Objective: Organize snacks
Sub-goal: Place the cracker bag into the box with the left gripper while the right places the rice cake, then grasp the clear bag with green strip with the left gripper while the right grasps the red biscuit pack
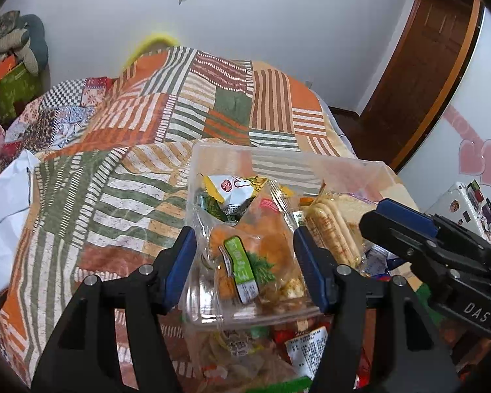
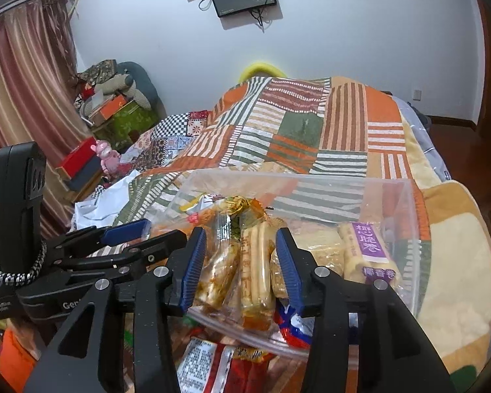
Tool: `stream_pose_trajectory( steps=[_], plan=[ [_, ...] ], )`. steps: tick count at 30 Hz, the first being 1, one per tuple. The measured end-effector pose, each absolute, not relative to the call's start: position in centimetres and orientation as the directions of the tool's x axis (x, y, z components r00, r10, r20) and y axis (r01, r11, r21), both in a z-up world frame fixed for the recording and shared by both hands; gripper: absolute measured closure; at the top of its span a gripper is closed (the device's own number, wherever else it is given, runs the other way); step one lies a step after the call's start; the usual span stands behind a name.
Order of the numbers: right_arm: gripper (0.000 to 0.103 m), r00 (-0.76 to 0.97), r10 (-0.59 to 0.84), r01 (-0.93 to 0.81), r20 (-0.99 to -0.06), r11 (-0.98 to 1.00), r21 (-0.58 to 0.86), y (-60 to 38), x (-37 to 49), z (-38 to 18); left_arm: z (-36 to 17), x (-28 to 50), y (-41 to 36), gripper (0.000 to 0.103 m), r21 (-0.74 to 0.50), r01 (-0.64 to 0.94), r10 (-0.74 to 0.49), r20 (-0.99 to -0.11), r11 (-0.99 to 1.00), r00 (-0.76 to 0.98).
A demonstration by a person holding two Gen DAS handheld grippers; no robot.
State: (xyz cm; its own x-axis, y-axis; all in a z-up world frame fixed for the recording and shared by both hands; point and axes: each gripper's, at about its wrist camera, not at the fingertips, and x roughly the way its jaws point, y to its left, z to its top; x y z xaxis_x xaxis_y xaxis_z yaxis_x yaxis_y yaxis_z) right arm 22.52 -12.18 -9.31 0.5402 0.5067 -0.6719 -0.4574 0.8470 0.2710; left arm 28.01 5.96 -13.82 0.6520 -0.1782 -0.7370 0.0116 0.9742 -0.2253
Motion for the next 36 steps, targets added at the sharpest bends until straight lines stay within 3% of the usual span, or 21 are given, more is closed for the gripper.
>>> stream_pose_trajectory(
  steps=[4, 13, 20, 27, 36],
  plan=[
    [0.057, 0.554, 0.498, -0.473, -0.667, 0.848, 0.24, -12.6, 21.4, -8.7, -12.8, 26.5, 6.0, 0.04, -0.203, 0.024, -0.167, -0.725, 0.979, 0.668],
    [0.048, 0.55, 0.494, -0.473, -0.674, 0.849, 0.236, -14.5, 18.7, -9.1, -13.1, 23.5, 5.7, 0.026, -0.154, 0.036, -0.139, -0.738, 0.987, 0.661],
    [0.038, 0.515, 0.482, -0.46, -0.709, 0.853, 0.245, -15.0, 17.4, -11.1, -16.9, 23.1, 5.8, 0.026, -0.171, 0.005, -0.143, -0.809, 0.985, 0.57],
    [0.035, 0.438, 0.466, -0.464, -0.769, 0.85, 0.25, -13.6, 16.9, -14.3, -19.4, 22.0, 6.4, 0.026, -0.198, -0.011, -0.161, -0.827, 0.98, 0.539],
    [0.021, 0.368, 0.438, -0.495, -0.82, 0.839, 0.226, -10.5, 16.6, -17.0, -21.7, 19.7, 6.7, 0.026, -0.109, 0.005, -0.096, -0.854, 0.994, 0.512]
  ],
)
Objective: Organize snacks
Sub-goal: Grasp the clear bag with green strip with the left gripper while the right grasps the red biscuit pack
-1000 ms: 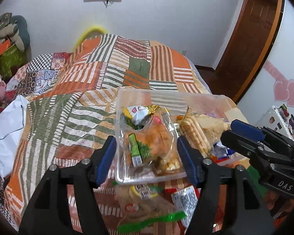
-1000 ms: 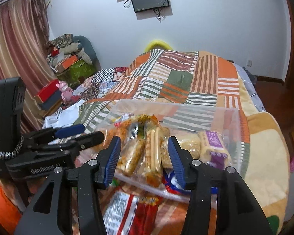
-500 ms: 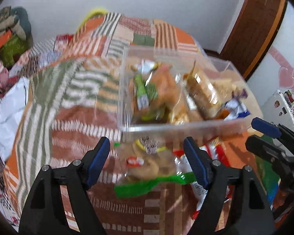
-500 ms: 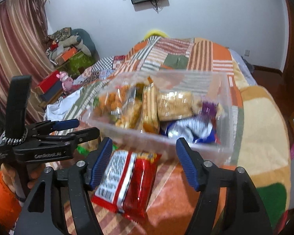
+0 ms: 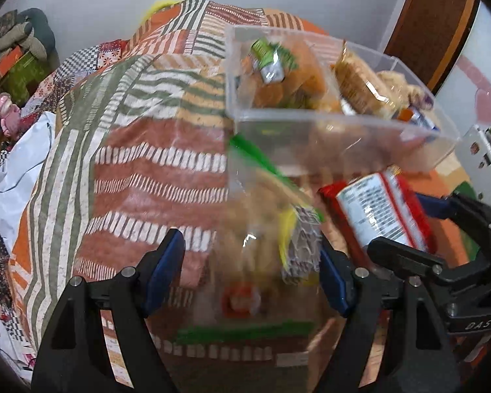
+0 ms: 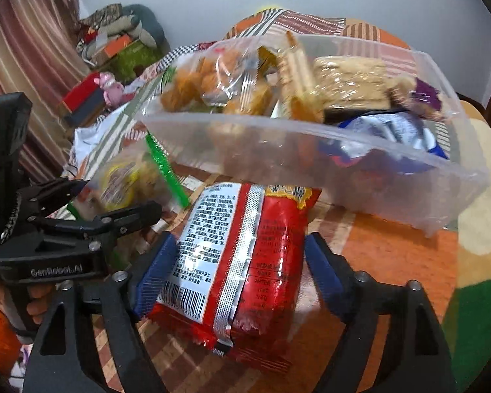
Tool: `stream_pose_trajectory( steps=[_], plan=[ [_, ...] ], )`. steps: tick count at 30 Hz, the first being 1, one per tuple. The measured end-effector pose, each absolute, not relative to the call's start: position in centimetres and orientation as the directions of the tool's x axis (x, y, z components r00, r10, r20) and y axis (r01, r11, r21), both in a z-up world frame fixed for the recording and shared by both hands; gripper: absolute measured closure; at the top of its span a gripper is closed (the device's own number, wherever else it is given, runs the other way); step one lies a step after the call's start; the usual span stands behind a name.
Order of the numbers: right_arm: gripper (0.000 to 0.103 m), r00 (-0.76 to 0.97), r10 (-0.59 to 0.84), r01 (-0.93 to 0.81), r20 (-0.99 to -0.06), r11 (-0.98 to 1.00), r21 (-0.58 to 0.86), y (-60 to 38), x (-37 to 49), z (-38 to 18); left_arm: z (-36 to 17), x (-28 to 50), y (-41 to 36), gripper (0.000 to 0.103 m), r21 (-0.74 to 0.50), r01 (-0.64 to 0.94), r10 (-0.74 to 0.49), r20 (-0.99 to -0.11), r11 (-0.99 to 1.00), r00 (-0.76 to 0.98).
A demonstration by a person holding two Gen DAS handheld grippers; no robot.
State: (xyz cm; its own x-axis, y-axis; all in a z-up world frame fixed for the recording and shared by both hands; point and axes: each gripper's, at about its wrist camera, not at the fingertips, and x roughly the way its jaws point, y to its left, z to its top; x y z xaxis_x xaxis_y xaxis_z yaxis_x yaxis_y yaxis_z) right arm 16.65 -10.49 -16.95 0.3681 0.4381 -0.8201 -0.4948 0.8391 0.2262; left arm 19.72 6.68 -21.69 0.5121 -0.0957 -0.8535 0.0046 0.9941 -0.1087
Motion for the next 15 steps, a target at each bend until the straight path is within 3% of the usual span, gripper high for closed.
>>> stream_pose_trajectory(
  steps=[5, 8, 10, 12, 14, 15],
  plan=[
    [0.014, 0.367, 0.412, -0.504, -0.834, 0.841, 0.194, -9.6, 16.7, -17.3, -22.0, 19.9, 6.8, 0.027, -0.113, 0.009, -0.101, -0.847, 0.994, 0.521],
    [0.013, 0.369, 0.405, -0.516, -0.837, 0.838, 0.178, -9.5, 16.7, -17.3, -22.0, 20.0, 6.5, 0.043, -0.131, 0.024, -0.124, -0.841, 0.991, 0.527],
    [0.013, 0.364, 0.408, -0.517, -0.837, 0.836, 0.183, -9.6, 16.7, -17.5, -21.9, 19.8, 6.3, 0.048, -0.13, 0.03, -0.126, -0.835, 0.991, 0.536],
    [0.019, 0.369, 0.409, -0.515, -0.835, 0.837, 0.183, -10.0, 16.8, -17.4, -21.8, 19.4, 6.1, 0.048, -0.127, 0.037, -0.127, -0.832, 0.991, 0.54],
    [0.035, 0.372, 0.41, -0.519, -0.832, 0.836, 0.179, -10.3, 16.6, -17.2, -21.7, 19.0, 5.8, 0.05, -0.129, 0.044, -0.132, -0.831, 0.991, 0.541],
    [0.038, 0.371, 0.414, -0.521, -0.831, 0.834, 0.183, -10.4, 16.6, -17.2, -21.5, 18.6, 5.6, 0.05, -0.13, 0.045, -0.134, -0.83, 0.99, 0.541]
  ],
)
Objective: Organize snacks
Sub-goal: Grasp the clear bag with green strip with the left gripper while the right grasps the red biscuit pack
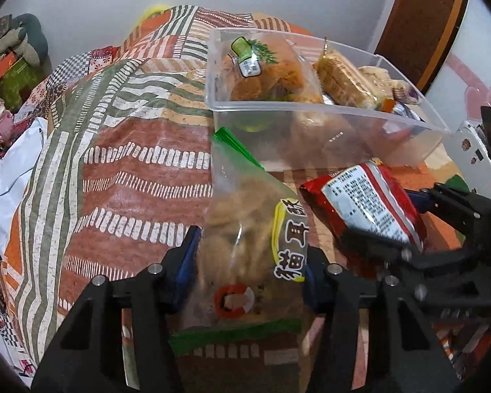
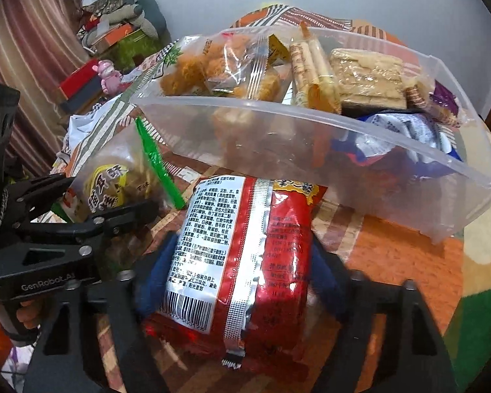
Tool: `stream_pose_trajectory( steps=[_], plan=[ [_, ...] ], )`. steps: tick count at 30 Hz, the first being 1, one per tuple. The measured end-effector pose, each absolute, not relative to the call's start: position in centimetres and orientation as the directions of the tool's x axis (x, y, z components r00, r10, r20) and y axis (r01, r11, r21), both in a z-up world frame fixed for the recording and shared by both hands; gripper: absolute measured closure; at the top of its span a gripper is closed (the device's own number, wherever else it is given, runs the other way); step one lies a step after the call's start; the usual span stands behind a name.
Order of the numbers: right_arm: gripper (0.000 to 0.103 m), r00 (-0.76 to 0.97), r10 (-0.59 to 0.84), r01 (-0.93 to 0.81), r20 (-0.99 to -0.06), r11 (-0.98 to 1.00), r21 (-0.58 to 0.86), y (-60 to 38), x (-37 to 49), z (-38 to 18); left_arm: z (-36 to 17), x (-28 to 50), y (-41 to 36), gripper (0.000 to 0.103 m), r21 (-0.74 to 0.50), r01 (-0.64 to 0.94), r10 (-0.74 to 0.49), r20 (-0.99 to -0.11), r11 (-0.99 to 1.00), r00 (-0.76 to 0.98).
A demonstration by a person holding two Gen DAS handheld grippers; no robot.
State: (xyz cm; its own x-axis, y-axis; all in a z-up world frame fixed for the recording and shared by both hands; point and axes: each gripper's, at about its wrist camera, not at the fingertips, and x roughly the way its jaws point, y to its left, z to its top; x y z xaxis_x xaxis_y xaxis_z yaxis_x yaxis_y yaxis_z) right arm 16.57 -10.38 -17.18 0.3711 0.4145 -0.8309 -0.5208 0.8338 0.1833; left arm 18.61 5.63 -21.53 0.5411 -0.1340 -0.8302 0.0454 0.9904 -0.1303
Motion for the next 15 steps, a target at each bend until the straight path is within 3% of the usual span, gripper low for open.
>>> stream_pose_trajectory(
  steps=[15],
  plan=[
    [0.041, 0.457, 0.453, -0.481, -0.766, 0.85, 0.215, -14.8, 14.8, -13.7, -16.5, 17.2, 4.5, 0.051, -0.148, 0.065, -0.156, -0.768, 0.987, 0.621]
  ],
)
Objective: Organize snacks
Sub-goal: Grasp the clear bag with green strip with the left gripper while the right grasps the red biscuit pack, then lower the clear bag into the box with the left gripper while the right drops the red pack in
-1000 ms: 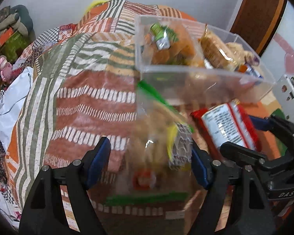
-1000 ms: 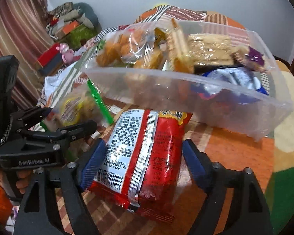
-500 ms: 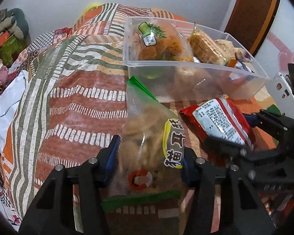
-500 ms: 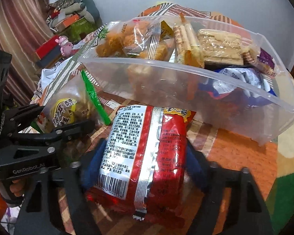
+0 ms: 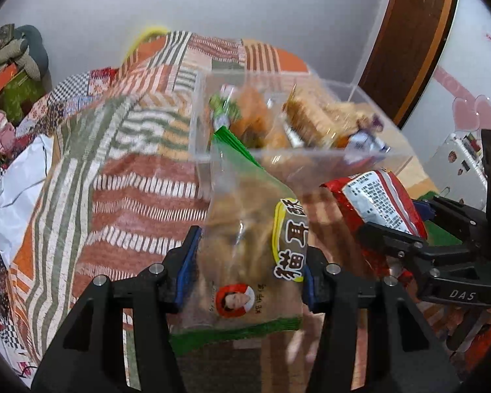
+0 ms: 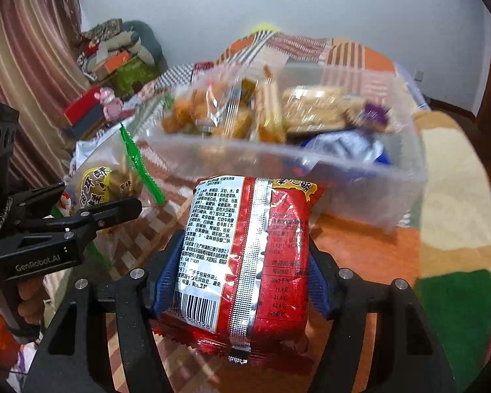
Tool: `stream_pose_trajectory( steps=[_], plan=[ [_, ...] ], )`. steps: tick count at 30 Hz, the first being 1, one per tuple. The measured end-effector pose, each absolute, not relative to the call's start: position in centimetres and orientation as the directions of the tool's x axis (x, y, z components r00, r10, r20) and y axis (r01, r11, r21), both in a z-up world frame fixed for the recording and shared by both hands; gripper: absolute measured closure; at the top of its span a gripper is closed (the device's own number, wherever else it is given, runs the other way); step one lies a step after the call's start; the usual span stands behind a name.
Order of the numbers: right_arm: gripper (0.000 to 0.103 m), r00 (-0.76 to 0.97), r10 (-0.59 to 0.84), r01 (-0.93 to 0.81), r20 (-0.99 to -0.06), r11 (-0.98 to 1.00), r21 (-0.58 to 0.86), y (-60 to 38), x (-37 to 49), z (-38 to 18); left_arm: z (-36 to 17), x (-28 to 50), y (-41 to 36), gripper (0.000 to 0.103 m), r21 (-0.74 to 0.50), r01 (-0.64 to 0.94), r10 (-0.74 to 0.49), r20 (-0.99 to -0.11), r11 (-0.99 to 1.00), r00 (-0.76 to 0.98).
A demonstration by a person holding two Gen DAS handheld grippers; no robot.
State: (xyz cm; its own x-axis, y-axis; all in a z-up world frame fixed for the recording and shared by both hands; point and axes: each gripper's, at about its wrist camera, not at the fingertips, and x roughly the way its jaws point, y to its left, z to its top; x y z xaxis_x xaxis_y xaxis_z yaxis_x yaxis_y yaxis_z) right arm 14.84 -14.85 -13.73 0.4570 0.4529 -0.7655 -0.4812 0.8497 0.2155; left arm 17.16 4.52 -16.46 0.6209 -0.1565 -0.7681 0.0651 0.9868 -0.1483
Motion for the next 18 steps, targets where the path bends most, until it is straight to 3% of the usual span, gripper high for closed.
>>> stream_pose_trajectory(
  steps=[18],
  plan=[
    [0.04, 0.686, 0.462, -0.411, -0.562, 0.883, 0.225, -19.2, 17.1, -4.4, -7.4, 20.6, 1.9, 0.051, -0.171, 0.115, -0.197, -0.616, 0.979, 0.763]
  ],
)
